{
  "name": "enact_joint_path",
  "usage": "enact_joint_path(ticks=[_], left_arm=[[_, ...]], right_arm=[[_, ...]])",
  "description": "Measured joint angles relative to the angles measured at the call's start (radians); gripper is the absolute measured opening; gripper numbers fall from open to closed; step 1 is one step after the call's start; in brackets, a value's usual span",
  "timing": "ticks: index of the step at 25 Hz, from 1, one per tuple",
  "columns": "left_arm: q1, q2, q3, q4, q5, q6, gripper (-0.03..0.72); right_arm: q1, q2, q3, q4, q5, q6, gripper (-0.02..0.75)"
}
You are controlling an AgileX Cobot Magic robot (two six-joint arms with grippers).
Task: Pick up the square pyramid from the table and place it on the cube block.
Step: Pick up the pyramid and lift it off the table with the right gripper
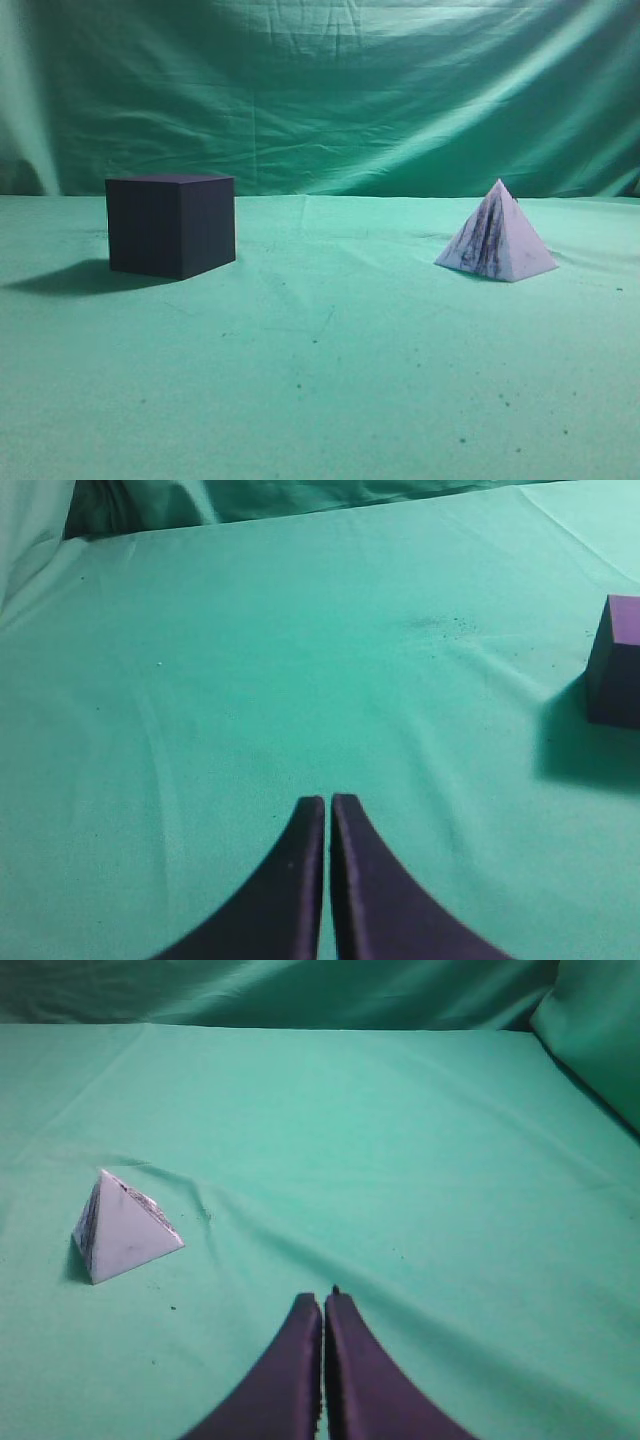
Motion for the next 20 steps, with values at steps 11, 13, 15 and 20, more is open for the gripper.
enact_joint_path(ticks=[11, 13, 15, 20], left_arm=[[0.0, 0.0, 0.0, 0.0, 0.0, 0.0, 0.0], [0.0, 0.0, 0.0, 0.0, 0.0, 0.0, 0.0], [0.0, 0.0, 0.0, 0.0, 0.0, 0.0, 0.0], [0.0, 0.0, 0.0, 0.0, 0.0, 0.0, 0.0]], right_arm=[[0.0, 0.0, 0.0, 0.0, 0.0, 0.0, 0.0], [0.0, 0.0, 0.0, 0.0, 0.0, 0.0, 0.0], [0.0, 0.0, 0.0, 0.0, 0.0, 0.0, 0.0], [0.0, 0.0, 0.002, 0.02, -0.087, 0.006, 0.0]])
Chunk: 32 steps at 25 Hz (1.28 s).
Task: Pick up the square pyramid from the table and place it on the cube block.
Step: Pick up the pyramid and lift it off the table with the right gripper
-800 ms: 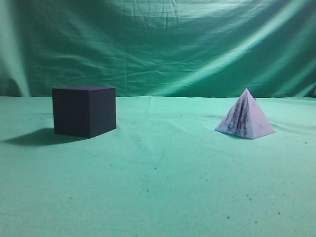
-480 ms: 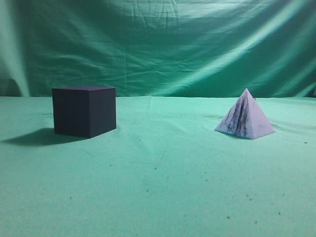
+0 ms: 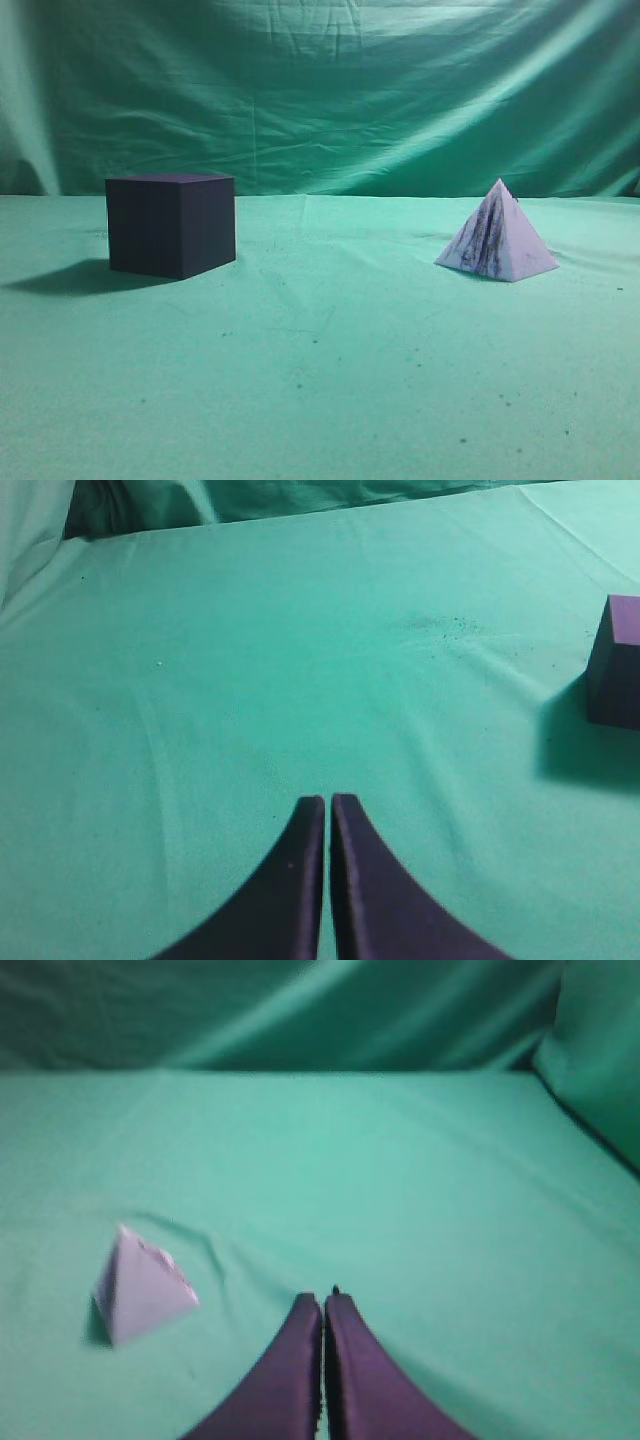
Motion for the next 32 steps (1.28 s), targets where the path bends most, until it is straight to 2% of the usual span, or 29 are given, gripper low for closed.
enact_joint_path(ticks=[1, 3, 5, 9, 13, 16, 21, 24, 28, 32], left_arm=[[0.0, 0.0, 0.0, 0.0, -0.002, 0.0, 0.0], [0.0, 0.0, 0.0, 0.0, -0.002, 0.0, 0.0], [0.0, 0.0, 0.0, 0.0, -0.002, 0.0, 0.0], [0.0, 0.0, 0.0, 0.0, -0.002, 0.0, 0.0], [0.0, 0.0, 0.0, 0.0, -0.002, 0.0, 0.0], [0.0, 0.0, 0.0, 0.0, -0.002, 0.0, 0.0], [0.0, 0.0, 0.0, 0.0, -0.002, 0.0, 0.0], [0.0, 0.0, 0.0, 0.0, -0.002, 0.0, 0.0], [0.0, 0.0, 0.0, 0.0, -0.002, 0.0, 0.0], [0.0, 0.0, 0.0, 0.0, -0.002, 0.0, 0.0]], right_arm=[[0.0, 0.0, 0.0, 0.054, -0.158, 0.02, 0.0], [0.0, 0.0, 0.0, 0.077, -0.325, 0.03, 0.0], [0.0, -0.001, -0.002, 0.079, -0.388, 0.034, 0.0], [0.0, 0.048, -0.125, 0.096, -0.168, 0.045, 0.0], [0.0, 0.224, -0.3, 0.193, 0.088, 0.078, 0.0], [0.0, 0.359, -0.382, 0.21, 0.234, 0.055, 0.0], [0.0, 0.581, -0.538, 0.304, 0.474, -0.333, 0.0], [0.005, 0.725, -0.634, 0.354, 0.547, -0.426, 0.0], [0.115, 0.894, -0.73, 0.337, 0.566, -0.466, 0.0], [0.256, 1.062, -0.826, 0.228, 0.568, -0.41, 0.0]])
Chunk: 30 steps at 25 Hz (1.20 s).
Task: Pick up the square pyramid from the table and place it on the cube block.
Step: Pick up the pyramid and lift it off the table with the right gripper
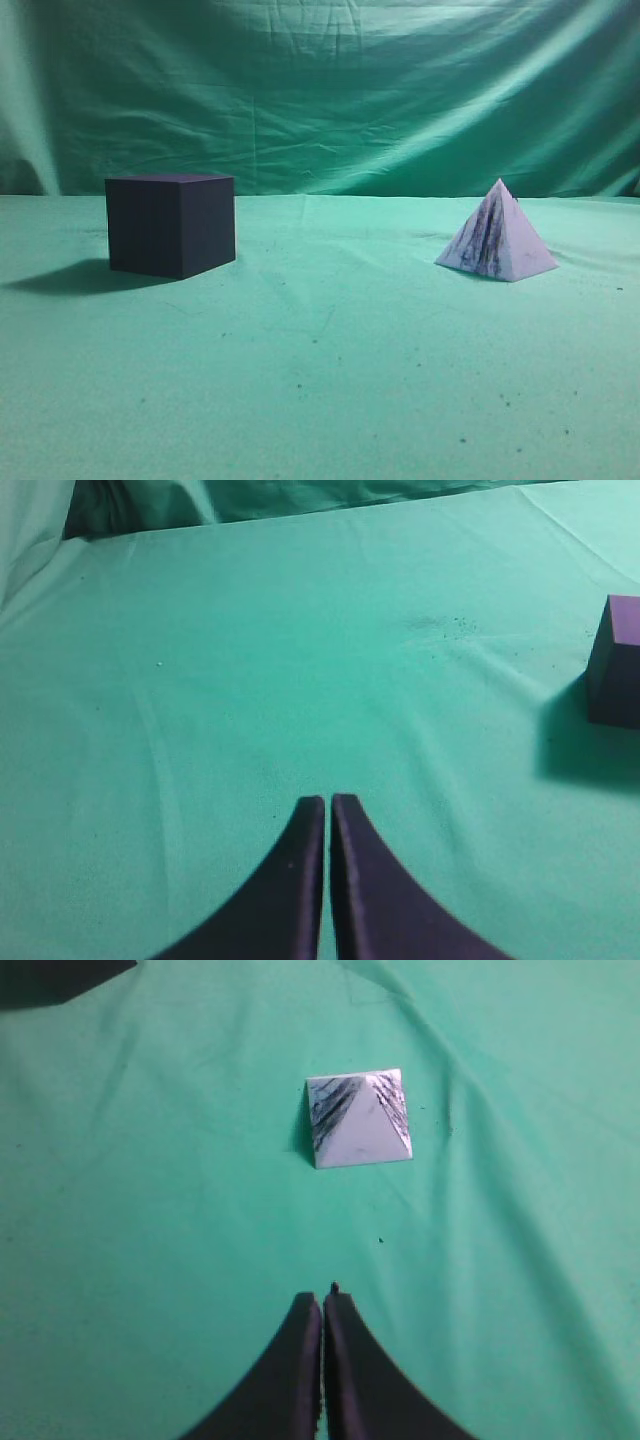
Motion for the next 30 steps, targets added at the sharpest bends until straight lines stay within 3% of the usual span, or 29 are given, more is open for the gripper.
enact_joint_path(ticks=[3, 4, 5, 8, 12, 14, 23, 30], left_arm=[[0.0, 0.0, 0.0, 0.0, 0.0, 0.0, 0.0], [0.0, 0.0, 0.0, 0.0, 0.0, 0.0, 0.0], [0.0, 0.0, 0.0, 0.0, 0.0, 0.0, 0.0], [0.0, 0.0, 0.0, 0.0, 0.0, 0.0, 0.0], [0.0, 0.0, 0.0, 0.0, 0.0, 0.0, 0.0], [0.0, 0.0, 0.0, 0.0, 0.0, 0.0, 0.0], [0.0, 0.0, 0.0, 0.0, 0.0, 0.0, 0.0], [0.0, 0.0, 0.0, 0.0, 0.0, 0.0, 0.0]], right_arm=[[0.068, 0.124, -0.076, -0.035, 0.0, 0.028, 0.0], [0.083, 0.165, -0.099, -0.035, 0.0, 0.03, 0.048], [0.092, 0.205, -0.126, -0.037, 0.0, 0.033, 0.048], [0.097, 0.307, -0.195, -0.037, 0.001, 0.034, 0.25], [0.099, 0.42, -0.26, -0.037, 0.005, 0.076, 0.582], [0.099, 0.471, -0.284, -0.04, 0.007, 0.085, 0.651], [0.099, 0.665, -0.352, -0.16, 0.005, 0.135, 0.644], [0.099, 0.759, -0.357, -0.174, -0.068, 0.14, 0.644]])
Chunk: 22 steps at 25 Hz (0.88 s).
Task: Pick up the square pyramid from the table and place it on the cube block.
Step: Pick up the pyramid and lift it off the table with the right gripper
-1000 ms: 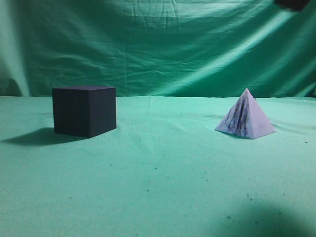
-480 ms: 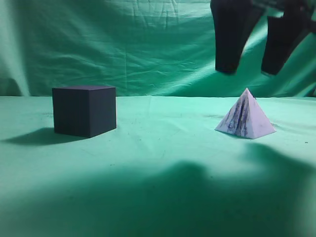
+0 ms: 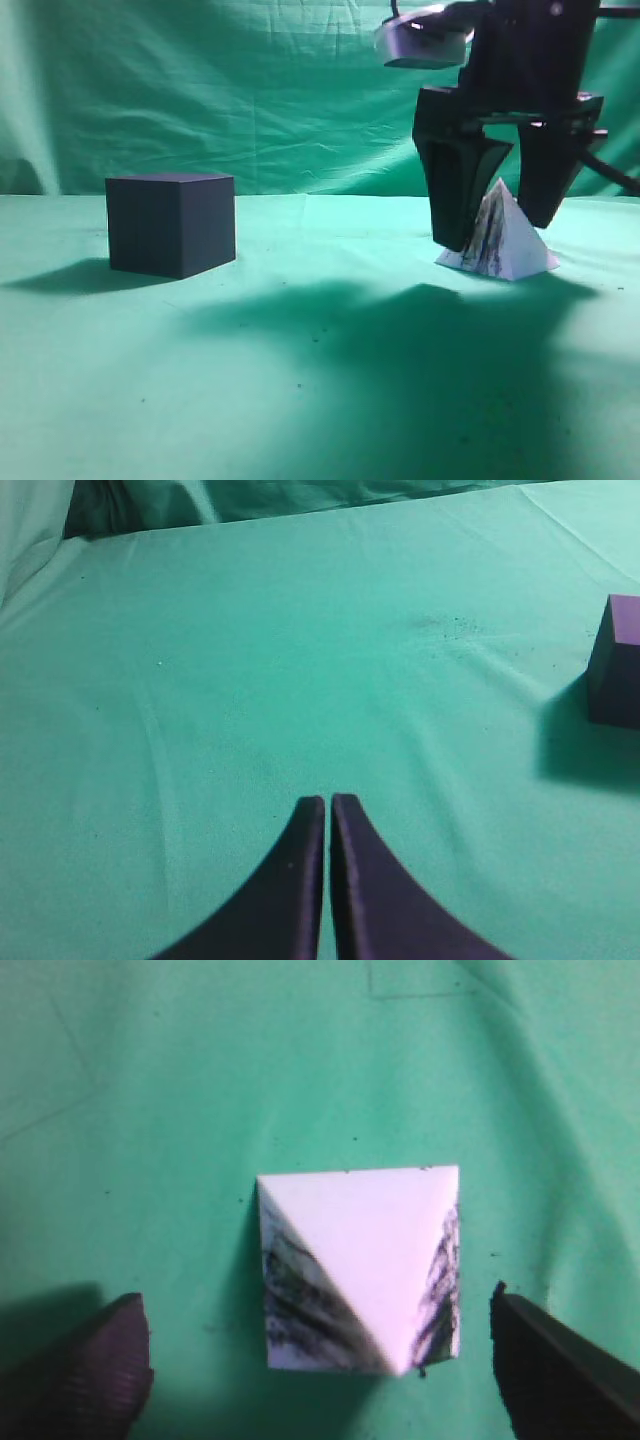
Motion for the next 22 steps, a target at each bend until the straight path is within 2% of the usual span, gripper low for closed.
enact_joint_path(ticks=[4, 5, 6, 14, 18, 19, 22], left_arm=[[0.0, 0.0, 0.0, 0.0, 0.0, 0.0, 0.0], [0.0, 0.0, 0.0, 0.0, 0.0, 0.0, 0.0], [0.0, 0.0, 0.0, 0.0, 0.0, 0.0, 0.0], [0.0, 0.0, 0.0, 0.0, 0.0, 0.0, 0.0], [0.0, 0.0, 0.0, 0.0, 0.0, 0.0, 0.0], [0.0, 0.0, 0.0, 0.0, 0.0, 0.0, 0.0], [0.0, 0.0, 0.0, 0.0, 0.0, 0.0, 0.0]], right_arm=[[0.0, 0.033, -0.002, -0.002, -0.032, 0.001, 0.644], [0.0, 0.038, -0.002, -0.002, -0.041, 0.001, 0.601], [0.0, 0.044, -0.002, -0.002, -0.045, 0.001, 0.597], [-0.056, 0.069, -0.004, 0.005, -0.059, 0.005, 0.599], [-0.068, 0.069, -0.004, 0.005, -0.057, 0.005, 0.423], [-0.068, 0.069, -0.006, 0.005, -0.055, 0.003, 0.398], [-0.068, 0.07, -0.016, 0.005, -0.035, 0.002, 0.408]])
